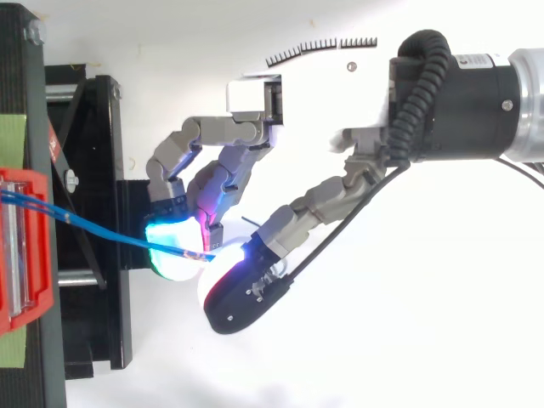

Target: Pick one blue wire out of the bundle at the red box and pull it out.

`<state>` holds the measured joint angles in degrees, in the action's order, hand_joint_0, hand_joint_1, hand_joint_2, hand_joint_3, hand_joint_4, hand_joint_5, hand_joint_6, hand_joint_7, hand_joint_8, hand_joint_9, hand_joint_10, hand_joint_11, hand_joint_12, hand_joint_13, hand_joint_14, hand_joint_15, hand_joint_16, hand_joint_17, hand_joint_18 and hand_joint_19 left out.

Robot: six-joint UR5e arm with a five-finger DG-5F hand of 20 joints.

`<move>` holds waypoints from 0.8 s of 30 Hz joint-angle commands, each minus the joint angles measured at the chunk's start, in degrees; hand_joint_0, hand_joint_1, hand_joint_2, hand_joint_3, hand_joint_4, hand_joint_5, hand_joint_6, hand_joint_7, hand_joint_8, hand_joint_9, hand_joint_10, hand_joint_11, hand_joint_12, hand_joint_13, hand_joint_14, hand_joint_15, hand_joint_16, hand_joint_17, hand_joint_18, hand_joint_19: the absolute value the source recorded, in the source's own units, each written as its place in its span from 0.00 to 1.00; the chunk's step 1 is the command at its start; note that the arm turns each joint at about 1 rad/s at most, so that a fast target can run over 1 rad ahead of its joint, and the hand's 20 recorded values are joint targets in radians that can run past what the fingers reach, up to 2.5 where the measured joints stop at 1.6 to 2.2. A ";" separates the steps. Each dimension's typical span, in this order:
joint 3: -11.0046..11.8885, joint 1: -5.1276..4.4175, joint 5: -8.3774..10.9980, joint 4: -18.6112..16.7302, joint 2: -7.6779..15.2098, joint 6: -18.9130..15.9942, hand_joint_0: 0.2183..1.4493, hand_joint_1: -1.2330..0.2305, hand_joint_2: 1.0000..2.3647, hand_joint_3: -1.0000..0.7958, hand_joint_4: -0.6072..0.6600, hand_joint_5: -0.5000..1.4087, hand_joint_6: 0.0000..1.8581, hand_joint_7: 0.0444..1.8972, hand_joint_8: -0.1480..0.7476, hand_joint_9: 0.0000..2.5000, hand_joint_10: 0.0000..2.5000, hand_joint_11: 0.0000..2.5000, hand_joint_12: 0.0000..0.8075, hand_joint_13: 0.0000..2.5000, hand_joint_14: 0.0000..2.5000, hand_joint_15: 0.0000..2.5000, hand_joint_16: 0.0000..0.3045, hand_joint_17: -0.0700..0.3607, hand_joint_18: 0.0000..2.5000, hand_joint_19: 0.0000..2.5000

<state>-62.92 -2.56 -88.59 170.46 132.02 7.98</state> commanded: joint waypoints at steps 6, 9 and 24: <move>-0.01 0.01 0.00 0.49 -0.01 0.02 0.25 0.47 0.00 0.30 0.64 0.16 0.50 0.53 0.57 0.35 0.01 0.22 0.55 0.28 0.01 0.14 0.19 0.46 0.29 0.20; -0.01 -0.08 0.00 0.49 -0.09 0.02 0.29 0.44 0.01 0.35 0.63 0.16 0.50 0.54 0.56 0.35 0.01 0.22 0.53 0.28 0.01 0.14 0.18 0.45 0.29 0.20; -0.01 0.01 0.00 1.19 -0.01 -0.07 0.36 0.25 0.01 0.41 0.56 0.16 0.51 0.55 0.54 0.35 0.01 0.23 0.52 0.29 0.01 0.15 0.17 0.44 0.30 0.19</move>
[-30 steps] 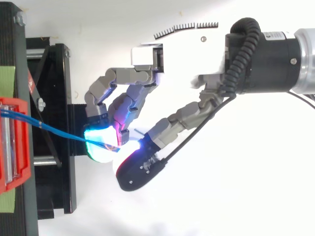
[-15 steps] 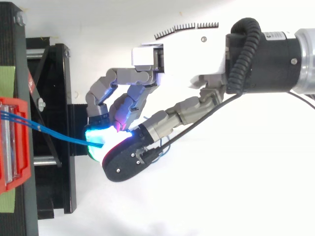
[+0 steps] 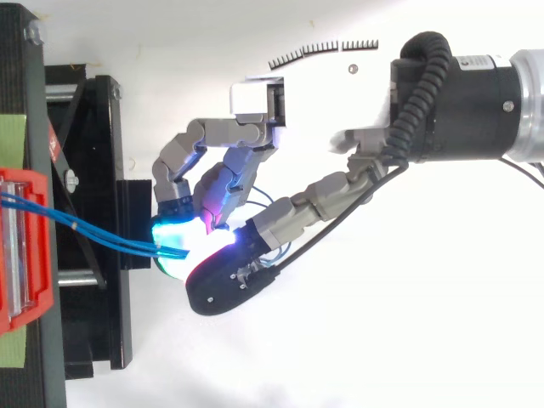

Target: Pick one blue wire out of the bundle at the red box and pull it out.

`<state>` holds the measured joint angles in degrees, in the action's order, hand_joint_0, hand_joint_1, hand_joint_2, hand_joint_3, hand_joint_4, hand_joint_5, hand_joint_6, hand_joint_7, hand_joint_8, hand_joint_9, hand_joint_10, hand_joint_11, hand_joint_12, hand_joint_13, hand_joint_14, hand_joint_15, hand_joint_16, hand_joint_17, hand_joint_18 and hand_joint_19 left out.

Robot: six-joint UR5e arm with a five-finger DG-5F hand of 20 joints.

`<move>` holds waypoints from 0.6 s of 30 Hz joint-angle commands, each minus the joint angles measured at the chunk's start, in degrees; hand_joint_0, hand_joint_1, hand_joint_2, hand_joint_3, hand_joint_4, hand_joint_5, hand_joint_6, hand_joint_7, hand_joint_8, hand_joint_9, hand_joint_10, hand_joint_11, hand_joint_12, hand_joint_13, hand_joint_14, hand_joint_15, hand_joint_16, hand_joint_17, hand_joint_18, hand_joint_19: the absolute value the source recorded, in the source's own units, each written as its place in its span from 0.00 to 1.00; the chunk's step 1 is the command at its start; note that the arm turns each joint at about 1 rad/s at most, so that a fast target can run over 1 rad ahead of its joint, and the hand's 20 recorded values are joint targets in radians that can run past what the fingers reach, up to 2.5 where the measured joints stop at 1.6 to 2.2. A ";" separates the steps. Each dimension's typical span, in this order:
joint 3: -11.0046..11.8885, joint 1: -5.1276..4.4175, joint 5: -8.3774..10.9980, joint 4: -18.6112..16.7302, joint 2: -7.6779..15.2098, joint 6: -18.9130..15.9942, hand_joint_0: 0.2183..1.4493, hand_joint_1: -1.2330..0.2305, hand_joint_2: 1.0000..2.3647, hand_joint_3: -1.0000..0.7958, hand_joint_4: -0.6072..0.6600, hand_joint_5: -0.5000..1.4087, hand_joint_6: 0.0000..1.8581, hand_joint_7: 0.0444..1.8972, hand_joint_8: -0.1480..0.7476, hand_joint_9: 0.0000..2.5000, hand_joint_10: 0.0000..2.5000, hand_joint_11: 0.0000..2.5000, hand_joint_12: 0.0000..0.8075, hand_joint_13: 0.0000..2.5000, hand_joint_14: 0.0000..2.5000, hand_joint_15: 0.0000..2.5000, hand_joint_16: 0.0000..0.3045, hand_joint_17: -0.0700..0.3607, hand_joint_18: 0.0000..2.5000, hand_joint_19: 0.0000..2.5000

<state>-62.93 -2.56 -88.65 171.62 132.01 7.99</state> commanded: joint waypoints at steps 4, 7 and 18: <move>0.00 0.01 -0.03 0.03 0.00 -0.17 0.38 0.23 0.01 0.35 0.58 0.16 0.50 0.54 0.54 0.35 0.01 0.23 0.52 0.29 0.01 0.15 0.17 0.44 0.30 0.19; 0.00 0.01 0.06 0.12 -0.44 -0.08 0.40 0.24 0.00 0.30 0.60 0.16 0.50 0.53 0.54 0.35 0.01 0.23 0.52 0.29 0.01 0.14 0.17 0.43 0.30 0.19; 0.00 0.01 -0.03 1.26 -0.61 0.01 0.27 0.46 0.01 0.33 0.64 0.16 0.50 0.53 0.56 0.35 0.01 0.23 0.54 0.29 0.01 0.15 0.18 0.45 0.30 0.21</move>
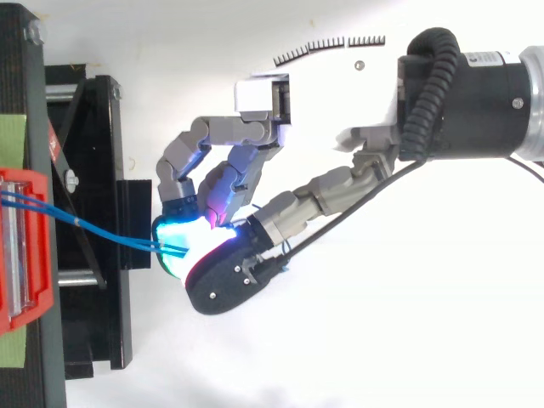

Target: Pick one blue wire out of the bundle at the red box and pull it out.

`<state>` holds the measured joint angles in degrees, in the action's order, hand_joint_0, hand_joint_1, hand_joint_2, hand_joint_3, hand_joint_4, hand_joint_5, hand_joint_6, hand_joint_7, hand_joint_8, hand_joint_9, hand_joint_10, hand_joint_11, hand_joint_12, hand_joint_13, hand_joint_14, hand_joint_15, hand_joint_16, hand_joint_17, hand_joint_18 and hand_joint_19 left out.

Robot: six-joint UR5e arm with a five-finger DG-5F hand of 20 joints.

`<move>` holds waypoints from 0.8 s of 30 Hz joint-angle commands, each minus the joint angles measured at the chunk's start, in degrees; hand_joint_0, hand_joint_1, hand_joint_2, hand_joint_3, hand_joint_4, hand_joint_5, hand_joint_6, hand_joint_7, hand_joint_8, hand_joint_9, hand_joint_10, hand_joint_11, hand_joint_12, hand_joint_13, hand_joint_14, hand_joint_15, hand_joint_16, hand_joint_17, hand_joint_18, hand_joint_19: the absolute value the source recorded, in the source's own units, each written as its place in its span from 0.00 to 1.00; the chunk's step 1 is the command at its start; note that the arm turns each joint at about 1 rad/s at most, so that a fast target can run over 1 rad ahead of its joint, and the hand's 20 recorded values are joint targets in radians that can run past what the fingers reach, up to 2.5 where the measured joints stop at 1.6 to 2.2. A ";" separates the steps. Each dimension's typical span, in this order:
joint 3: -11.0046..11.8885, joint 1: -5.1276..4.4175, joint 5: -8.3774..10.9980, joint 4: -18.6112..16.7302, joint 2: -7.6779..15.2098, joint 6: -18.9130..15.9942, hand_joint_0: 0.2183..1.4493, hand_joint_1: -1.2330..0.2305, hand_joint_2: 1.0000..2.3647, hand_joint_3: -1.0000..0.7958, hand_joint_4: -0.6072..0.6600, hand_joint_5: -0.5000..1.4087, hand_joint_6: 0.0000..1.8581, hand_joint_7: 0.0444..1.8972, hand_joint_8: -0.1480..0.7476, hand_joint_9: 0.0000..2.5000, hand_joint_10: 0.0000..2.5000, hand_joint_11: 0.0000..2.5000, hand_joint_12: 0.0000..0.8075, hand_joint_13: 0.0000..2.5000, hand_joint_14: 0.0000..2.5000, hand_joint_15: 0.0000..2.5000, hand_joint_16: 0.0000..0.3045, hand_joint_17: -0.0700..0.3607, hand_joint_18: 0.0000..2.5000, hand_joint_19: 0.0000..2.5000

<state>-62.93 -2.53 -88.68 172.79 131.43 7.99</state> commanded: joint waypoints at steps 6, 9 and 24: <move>0.00 -0.01 0.00 0.09 -0.04 0.01 0.30 0.38 0.01 0.43 0.61 0.16 0.50 0.55 0.56 0.36 0.01 0.24 0.53 0.29 0.01 0.15 0.18 0.44 0.30 0.20; 0.00 -0.01 0.00 0.18 -0.04 -0.08 0.32 0.33 0.01 0.45 0.57 0.16 0.50 0.56 0.56 0.36 0.01 0.24 0.53 0.30 0.01 0.15 0.18 0.44 0.30 0.20; 0.00 0.16 -1.15 1.41 -0.04 0.01 0.43 0.27 0.00 0.29 0.52 0.15 0.51 0.54 0.53 0.35 0.01 0.23 0.51 0.30 0.01 0.15 0.17 0.43 0.30 0.18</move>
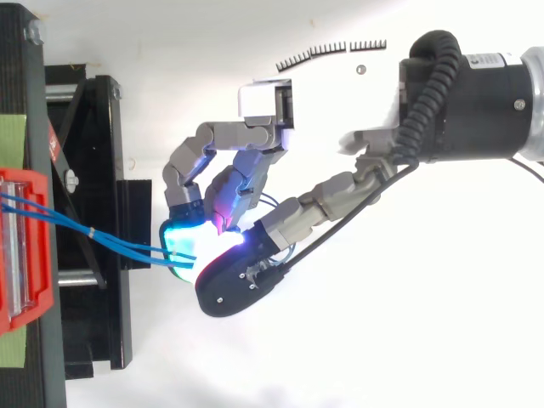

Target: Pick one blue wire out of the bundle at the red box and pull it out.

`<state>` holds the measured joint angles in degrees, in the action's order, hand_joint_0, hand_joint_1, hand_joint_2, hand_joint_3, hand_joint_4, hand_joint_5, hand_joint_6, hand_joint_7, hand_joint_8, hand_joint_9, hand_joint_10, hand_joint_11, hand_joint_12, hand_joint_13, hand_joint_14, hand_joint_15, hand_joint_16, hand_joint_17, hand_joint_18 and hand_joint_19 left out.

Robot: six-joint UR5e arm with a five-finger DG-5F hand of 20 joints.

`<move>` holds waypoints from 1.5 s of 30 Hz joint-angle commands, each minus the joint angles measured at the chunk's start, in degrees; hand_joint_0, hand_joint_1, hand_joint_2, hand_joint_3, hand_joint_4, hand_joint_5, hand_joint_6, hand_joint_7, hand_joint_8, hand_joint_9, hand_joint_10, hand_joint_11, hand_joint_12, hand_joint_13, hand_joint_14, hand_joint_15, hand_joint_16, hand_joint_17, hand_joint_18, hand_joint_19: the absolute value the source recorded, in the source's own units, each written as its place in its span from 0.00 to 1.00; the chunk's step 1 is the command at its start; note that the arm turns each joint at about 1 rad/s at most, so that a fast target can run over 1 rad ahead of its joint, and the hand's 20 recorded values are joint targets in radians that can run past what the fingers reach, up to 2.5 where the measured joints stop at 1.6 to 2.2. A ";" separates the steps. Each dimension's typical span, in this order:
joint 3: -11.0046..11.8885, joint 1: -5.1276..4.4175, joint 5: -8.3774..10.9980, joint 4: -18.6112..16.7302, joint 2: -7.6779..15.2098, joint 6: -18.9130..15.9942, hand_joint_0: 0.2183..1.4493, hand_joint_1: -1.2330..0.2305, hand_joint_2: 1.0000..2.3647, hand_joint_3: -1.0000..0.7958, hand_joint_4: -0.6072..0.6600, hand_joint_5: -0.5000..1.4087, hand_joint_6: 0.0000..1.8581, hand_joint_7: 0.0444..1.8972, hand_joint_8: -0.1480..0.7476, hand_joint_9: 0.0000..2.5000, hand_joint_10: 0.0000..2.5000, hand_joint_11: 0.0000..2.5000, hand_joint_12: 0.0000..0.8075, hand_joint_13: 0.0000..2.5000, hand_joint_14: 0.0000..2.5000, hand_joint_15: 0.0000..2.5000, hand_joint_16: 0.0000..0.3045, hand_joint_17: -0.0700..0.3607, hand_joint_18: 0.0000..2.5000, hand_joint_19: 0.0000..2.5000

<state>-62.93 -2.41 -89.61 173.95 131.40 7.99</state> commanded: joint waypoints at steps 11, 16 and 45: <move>0.09 0.04 -0.47 0.33 0.00 0.00 0.35 0.32 0.00 0.28 0.60 0.16 0.50 0.52 0.53 0.35 0.01 0.23 0.51 0.29 0.01 0.15 0.17 0.43 0.30 0.19; 0.00 0.04 -0.47 0.42 0.00 -0.17 0.28 0.47 0.00 0.28 0.62 0.16 0.50 0.51 0.55 0.35 0.01 0.23 0.53 0.29 0.01 0.15 0.18 0.45 0.29 0.20; 0.00 0.04 -3.11 1.48 0.00 -3.07 0.25 0.33 0.00 0.28 0.61 0.15 0.49 0.51 0.53 0.32 0.01 0.24 0.54 0.27 0.01 0.16 0.19 0.47 0.27 0.20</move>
<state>-62.92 -2.46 -92.61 175.43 131.40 5.03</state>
